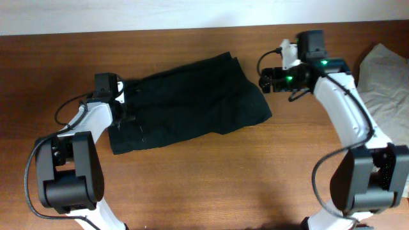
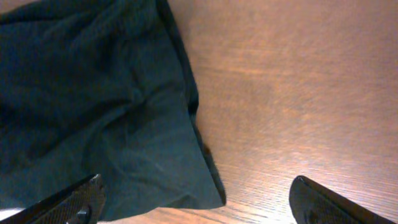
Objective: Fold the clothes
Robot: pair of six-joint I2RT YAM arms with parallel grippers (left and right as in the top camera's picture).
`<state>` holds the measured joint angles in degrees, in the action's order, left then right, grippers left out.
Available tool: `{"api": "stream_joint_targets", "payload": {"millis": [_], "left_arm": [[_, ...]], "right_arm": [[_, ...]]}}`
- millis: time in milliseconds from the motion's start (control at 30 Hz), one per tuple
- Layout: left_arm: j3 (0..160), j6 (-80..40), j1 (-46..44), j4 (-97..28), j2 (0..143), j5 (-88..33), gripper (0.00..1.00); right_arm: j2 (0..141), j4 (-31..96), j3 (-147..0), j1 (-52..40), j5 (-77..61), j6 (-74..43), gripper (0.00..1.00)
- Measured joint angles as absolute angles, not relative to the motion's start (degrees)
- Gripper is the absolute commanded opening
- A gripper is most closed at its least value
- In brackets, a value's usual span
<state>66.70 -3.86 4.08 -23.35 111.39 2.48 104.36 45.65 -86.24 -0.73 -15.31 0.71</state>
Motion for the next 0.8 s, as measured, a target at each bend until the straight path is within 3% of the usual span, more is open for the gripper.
{"api": "stream_joint_targets", "payload": {"millis": [333,800], "left_arm": [[66.8,-3.9,4.1,-23.4,111.4,2.5,0.01],[66.9,-3.9,4.1,-23.4,111.5,2.6,0.01]], "right_arm": [[119.5,38.6,-86.0,2.9,-35.6,7.9,0.99],[126.4,25.9,-86.0,-3.1,-41.7,6.2,0.99]]}}
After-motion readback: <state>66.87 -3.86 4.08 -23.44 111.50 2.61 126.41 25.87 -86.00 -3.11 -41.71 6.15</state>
